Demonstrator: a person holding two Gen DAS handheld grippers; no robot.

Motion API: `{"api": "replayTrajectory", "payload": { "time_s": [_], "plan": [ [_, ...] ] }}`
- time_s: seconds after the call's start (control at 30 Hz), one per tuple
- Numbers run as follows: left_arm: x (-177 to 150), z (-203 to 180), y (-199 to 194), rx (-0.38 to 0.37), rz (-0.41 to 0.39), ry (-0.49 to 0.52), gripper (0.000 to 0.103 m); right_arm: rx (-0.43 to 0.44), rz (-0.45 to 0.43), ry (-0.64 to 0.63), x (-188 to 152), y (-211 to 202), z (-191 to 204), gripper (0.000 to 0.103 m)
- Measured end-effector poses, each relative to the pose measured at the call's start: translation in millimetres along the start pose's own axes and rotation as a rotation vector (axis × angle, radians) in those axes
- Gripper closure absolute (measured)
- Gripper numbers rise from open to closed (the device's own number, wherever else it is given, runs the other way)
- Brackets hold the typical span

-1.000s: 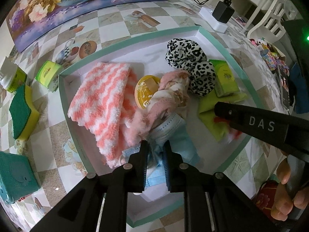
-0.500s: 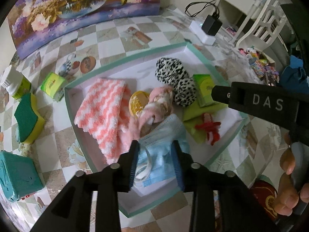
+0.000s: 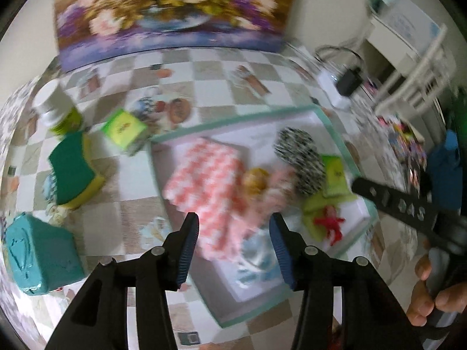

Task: Organize soft objects
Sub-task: 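Move both grippers back from the box toward the sponge and tissue pack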

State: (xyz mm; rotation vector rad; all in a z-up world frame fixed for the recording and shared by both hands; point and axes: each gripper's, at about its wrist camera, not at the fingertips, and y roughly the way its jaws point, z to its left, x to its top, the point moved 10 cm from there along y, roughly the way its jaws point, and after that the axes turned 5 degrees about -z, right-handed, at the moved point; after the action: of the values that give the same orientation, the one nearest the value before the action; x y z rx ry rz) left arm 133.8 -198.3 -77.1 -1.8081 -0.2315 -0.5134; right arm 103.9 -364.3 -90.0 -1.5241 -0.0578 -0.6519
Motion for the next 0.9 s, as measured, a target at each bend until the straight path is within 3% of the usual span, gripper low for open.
{"api": "replayTrajectory", "payload": {
  "time_s": [0.1, 0.23, 0.37, 0.47, 0.7, 0.73, 0.77, 0.9],
  "plan": [
    [8.2, 22.5, -4.0, 0.025, -0.025, -0.060, 0.030, -0.009, 0.012, -0.004, -1.9, 3.1, 1.0, 0.039],
    [15.3, 47.2, -11.4, 0.042, -0.063, -0.124, 0.027, -0.017, 0.019, -0.019, -4.0, 6.4, 6.0, 0.024],
    [18.6, 67.9, -14.8, 0.058, -0.082, -0.182, 0.016, -0.023, 0.017, -0.040, -4.0, 6.9, 10.6, 0.013],
    [20.2, 81.9, -17.4, 0.067, -0.094, -0.223, 0.016, -0.027, 0.003, -0.045, -2.4, 5.9, 12.0, 0.000],
    [26.1, 110.3, -27.5, 0.077, -0.144, -0.311, 0.013, 0.002, -0.030, -0.061, 2.3, 0.2, 20.2, 0.000],
    [28.1, 114.8, -30.3, 0.081, -0.161, -0.323, 0.012, 0.007, -0.035, -0.064, 3.0, -0.7, 22.1, 0.000],
    [29.4, 117.8, -32.3, 0.080, -0.170, -0.331, 0.002, 0.010, -0.039, -0.069, 3.6, -1.6, 23.8, 0.000],
    [36.0, 130.5, -43.8, 0.069, -0.223, -0.369, 0.000, 0.028, -0.046, -0.077, 3.7, -3.4, 30.9, 0.000]
  ]
}}
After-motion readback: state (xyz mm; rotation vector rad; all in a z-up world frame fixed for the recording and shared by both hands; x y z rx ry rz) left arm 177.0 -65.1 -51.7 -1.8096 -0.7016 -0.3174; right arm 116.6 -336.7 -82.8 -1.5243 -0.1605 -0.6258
